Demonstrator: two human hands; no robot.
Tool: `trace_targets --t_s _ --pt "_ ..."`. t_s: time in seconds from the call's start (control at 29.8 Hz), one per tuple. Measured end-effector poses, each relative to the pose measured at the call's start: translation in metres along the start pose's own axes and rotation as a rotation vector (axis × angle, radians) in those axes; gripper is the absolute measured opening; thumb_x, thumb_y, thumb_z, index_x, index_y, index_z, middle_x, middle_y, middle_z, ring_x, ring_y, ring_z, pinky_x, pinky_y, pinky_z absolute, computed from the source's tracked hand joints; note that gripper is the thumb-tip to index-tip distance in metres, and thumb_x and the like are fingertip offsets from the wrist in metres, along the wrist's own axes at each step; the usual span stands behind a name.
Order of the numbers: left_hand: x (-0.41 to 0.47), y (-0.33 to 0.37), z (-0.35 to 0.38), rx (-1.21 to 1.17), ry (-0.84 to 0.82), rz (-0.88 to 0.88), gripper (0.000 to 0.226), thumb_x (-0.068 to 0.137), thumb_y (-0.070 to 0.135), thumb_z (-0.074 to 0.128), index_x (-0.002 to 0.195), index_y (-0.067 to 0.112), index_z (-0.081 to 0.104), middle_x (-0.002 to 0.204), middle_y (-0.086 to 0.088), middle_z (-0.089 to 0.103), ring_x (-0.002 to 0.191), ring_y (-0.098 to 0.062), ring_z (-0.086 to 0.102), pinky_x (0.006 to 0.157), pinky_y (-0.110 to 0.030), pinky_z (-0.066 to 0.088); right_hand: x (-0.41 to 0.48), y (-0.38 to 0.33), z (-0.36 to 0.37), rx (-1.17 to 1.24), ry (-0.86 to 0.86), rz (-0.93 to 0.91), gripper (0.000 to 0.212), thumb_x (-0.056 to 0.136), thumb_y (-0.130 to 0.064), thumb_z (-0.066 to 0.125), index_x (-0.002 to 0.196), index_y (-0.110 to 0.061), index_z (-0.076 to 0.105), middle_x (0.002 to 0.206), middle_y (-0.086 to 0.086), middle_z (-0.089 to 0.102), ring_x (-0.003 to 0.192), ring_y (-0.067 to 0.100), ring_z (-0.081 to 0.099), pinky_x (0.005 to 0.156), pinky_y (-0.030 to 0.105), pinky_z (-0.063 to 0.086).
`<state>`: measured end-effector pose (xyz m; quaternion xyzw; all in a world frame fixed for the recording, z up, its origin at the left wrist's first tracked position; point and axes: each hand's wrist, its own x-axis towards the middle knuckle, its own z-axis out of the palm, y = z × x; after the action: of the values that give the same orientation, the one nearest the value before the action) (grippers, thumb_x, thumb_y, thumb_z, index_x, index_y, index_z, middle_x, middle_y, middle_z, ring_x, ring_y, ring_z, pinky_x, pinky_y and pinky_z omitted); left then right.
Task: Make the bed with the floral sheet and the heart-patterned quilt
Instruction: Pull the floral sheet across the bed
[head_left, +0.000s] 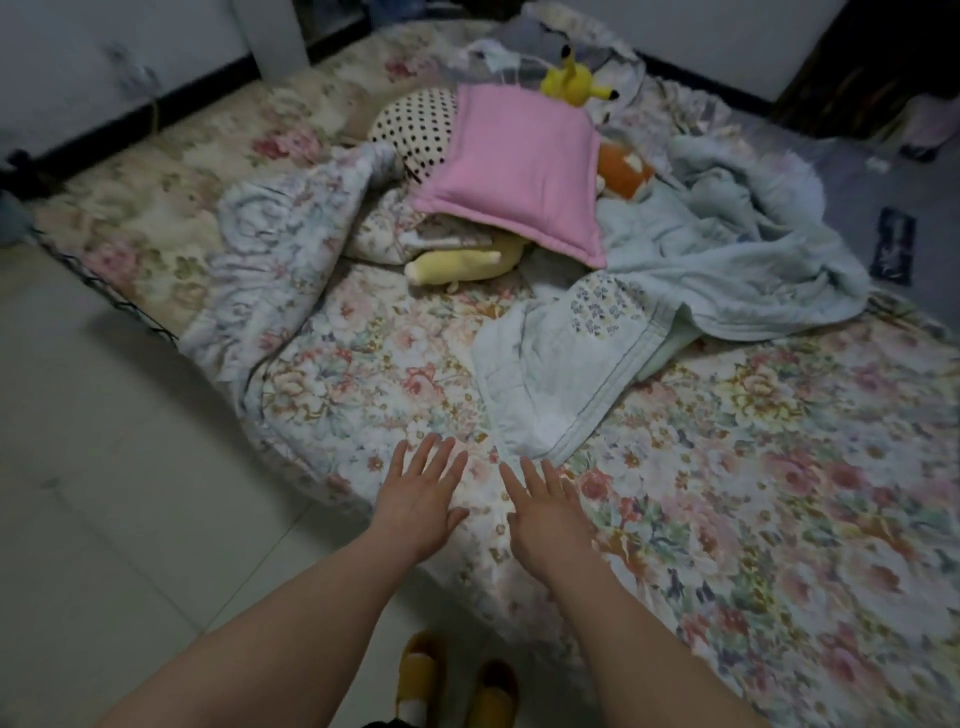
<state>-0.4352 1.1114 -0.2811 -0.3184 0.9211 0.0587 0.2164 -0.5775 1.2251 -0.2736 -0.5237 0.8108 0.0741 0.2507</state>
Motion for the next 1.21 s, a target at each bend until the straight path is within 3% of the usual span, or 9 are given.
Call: trace_targets --t_s 0.13,0.47,0.8,1.01,1.21 --pt "-0.015 -0.03 -0.017 -0.017 0.013 -0.044 0.074 0.101 0.059 0.022 0.157 0.023 -0.009 0.164 -0.002 -0.013 0.15 -0.025 -0.018 0.116 -0.051 -0.016 0.004 -0.036 -0.01 -0.01 0.028 -0.018 0.064 0.105 -0.031 0.034 0.157 -0.032 -0.003 0.165 0.001 -0.008 0.152 0.026 -0.006 0.121 0.045 0.001" --pt "-0.046 -0.184 -0.052 -0.066 0.082 -0.147 0.074 0.101 0.059 0.026 0.157 0.023 -0.006 0.164 -0.001 -0.011 0.15 -0.025 -0.017 0.119 -0.053 -0.01 0.049 -0.178 -0.058 -0.026 0.038 -0.054 0.061 0.106 -0.031 0.03 0.157 -0.031 -0.004 0.165 0.001 -0.005 0.152 0.026 -0.004 0.123 0.046 0.005" --pt "-0.03 -0.268 -0.081 -0.111 0.132 -0.218 0.071 0.102 0.056 0.026 0.157 0.025 -0.004 0.165 -0.001 -0.008 0.151 -0.024 -0.015 0.117 -0.051 -0.014 0.11 -0.236 -0.107 -0.061 0.065 -0.118 0.063 0.105 -0.029 0.032 0.158 -0.027 -0.002 0.165 0.003 -0.001 0.152 0.028 -0.001 0.122 0.046 0.007" --pt "-0.017 -0.319 -0.094 -0.142 0.145 -0.268 0.071 0.102 0.056 0.028 0.158 0.026 -0.004 0.165 -0.001 -0.007 0.151 -0.025 -0.015 0.12 -0.054 -0.008 0.154 -0.272 -0.131 -0.071 0.082 -0.192 0.061 0.105 -0.03 0.032 0.157 -0.029 0.0 0.165 0.003 0.003 0.152 0.027 0.001 0.121 0.045 0.009" --pt "0.001 -0.397 -0.096 -0.125 0.147 -0.249 0.069 0.103 0.054 0.027 0.158 0.024 -0.001 0.165 -0.003 -0.007 0.15 -0.027 -0.015 0.116 -0.052 -0.015 0.207 -0.334 -0.148 -0.101 0.065 -0.192 0.06 0.105 -0.028 0.029 0.158 -0.028 -0.001 0.165 0.003 0.0 0.152 0.027 0.0 0.121 0.045 0.007"
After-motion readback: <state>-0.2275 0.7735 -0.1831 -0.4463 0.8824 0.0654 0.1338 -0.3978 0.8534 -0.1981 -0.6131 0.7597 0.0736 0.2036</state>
